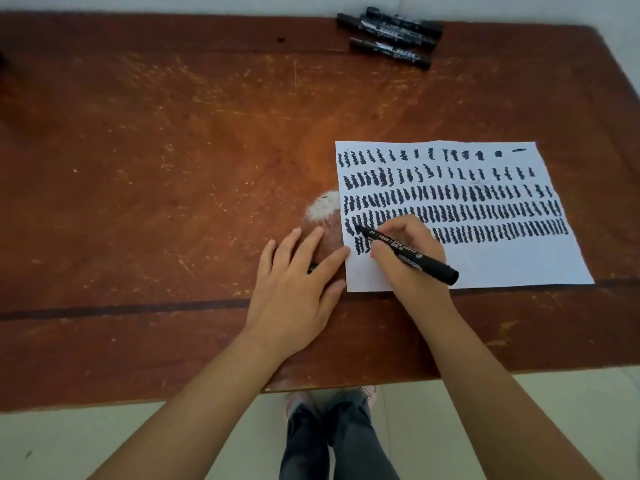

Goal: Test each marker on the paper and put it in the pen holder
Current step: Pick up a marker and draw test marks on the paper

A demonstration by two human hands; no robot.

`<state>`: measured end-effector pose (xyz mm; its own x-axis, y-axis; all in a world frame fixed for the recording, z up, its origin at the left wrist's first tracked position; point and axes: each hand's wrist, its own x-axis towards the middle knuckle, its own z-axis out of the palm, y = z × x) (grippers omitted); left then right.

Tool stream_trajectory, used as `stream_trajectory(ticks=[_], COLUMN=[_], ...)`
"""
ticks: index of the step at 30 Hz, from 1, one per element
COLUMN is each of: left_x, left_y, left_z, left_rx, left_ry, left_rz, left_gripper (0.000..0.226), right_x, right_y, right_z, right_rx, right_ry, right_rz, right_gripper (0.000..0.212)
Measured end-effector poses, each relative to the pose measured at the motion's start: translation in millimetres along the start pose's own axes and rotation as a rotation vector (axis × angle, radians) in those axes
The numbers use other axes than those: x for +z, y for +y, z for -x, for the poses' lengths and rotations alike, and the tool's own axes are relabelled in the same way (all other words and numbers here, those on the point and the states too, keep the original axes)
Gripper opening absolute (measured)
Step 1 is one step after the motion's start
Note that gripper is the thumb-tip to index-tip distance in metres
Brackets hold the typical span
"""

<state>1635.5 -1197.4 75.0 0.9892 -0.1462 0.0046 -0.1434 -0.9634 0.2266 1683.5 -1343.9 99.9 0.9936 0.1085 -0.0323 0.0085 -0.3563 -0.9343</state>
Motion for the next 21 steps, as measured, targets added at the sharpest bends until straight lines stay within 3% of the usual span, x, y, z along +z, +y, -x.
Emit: stream_trajectory(ticks=[6,14,21], left_x=[2.1,6.5,9.2], left_y=[-0.2,-0.1,-0.5], left_z=[0.1,1.8,2.1], left_rx=[-0.002,0.001,0.003], left_ry=[-0.006,0.059,0.103], left_rz=[0.013,0.020,0.019], left_gripper=[0.040,0.041,0.042], right_x=[9.9,12.5,12.4], right_y=[6.4,11.5,13.1], right_z=[-2.9,-1.4,-1.6], right_rx=[-0.057,-0.100,-0.103], right_ry=[0.139,0.129,0.117], right_rz=[0.050,0.090,0.116], right_gripper=[0.024,0.008,0.009])
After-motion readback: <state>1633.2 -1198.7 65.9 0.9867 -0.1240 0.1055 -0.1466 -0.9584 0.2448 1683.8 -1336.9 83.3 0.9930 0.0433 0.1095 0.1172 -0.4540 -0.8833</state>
